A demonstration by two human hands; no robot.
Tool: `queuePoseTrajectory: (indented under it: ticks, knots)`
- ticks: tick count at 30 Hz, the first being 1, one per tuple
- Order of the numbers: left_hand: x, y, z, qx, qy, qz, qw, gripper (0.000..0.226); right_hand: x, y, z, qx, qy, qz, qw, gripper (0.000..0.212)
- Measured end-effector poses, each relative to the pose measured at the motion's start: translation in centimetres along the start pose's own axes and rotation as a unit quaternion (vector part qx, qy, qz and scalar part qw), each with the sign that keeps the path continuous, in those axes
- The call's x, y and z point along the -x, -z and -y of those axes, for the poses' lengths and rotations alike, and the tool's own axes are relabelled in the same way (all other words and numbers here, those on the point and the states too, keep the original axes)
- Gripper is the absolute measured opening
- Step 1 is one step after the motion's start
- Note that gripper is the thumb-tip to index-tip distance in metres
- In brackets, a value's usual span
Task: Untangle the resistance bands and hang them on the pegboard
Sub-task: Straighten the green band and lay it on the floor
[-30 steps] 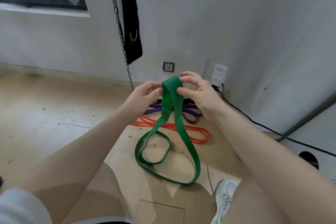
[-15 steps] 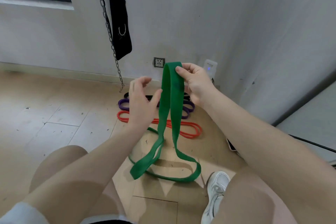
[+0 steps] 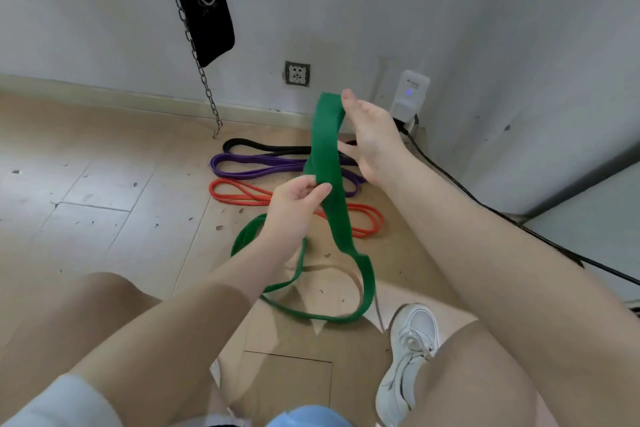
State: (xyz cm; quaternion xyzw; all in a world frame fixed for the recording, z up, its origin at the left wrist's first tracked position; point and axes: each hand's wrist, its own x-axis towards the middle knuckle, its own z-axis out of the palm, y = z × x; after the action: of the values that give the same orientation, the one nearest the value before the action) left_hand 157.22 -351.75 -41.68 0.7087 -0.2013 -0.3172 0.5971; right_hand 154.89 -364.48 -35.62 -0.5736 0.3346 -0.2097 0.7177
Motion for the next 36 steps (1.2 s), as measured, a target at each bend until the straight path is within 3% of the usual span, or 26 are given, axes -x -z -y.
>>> queuePoseTrajectory:
  ticks: [3, 5, 8, 9, 12, 16, 21, 25, 27, 31, 34, 36]
  knots:
    - [-1.4, 0.5, -1.3, 0.08, 0.031, -0.053, 0.995, 0.012, 0.0, 2.0, -5.2, 0.109, -0.085, 0.035, 0.99, 0.067]
    - [-2.5, 1.0, -2.1, 0.127, 0.09, -0.085, 0.984, 0.009, 0.9, 3.5, -8.5, 0.145, -0.102, 0.109, 0.978, 0.061]
    - [-3.1, 1.8, -2.9, 0.184, 0.13, -0.09, 0.97, 0.008, 1.7, 4.8, -10.5, 0.276, -0.065, 0.198, 0.938, 0.03]
    - [-3.1, 2.2, -3.2, 0.2, 0.133, -0.095, 0.966, 0.007, 1.6, 5.1, -10.5, 0.326, -0.035, 0.201, 0.923, 0.02]
    - [-3.1, 3.9, -3.7, 0.249, 0.134, -0.118, 0.952, 0.007, 2.1, 5.2, -8.9, 0.41, 0.032, 0.16, 0.898, 0.018]
    - [-2.5, 6.2, -4.6, 0.299, 0.137, -0.126, 0.936, 0.024, 3.8, 4.7, -4.0, 0.317, 0.086, 0.131, 0.935, 0.022]
    - [0.0, 6.5, -7.4, 0.233, 0.101, -0.061, 0.965, 0.023, 7.2, 2.3, 3.8, 0.23, 0.172, 0.141, 0.947, 0.026]
    - [2.1, 6.0, -7.9, 0.111, 0.083, 0.002, 0.99, 0.032, 8.9, 1.2, 6.0, 0.304, 0.175, 0.139, 0.926, 0.02]
    - [2.6, 6.0, -7.2, 0.051, 0.087, 0.02, 0.995, 0.032, 8.5, 1.8, 5.3, 0.376, 0.143, 0.112, 0.909, 0.022]
    - [1.9, 6.3, -4.1, 0.024, 0.118, 0.006, 0.993, 0.013, 5.5, 4.0, 0.0, 0.575, 0.023, 0.114, 0.81, 0.025]
    - [-0.4, 5.9, -0.3, -0.012, 0.166, -0.01, 0.986, 0.009, 2.8, 5.3, -4.9, 0.633, -0.064, 0.089, 0.766, 0.017]
    - [-2.5, 5.1, 3.3, -0.058, 0.197, -0.008, 0.979, 0.012, 0.6, 6.3, -8.2, 0.639, -0.116, 0.068, 0.757, 0.021]
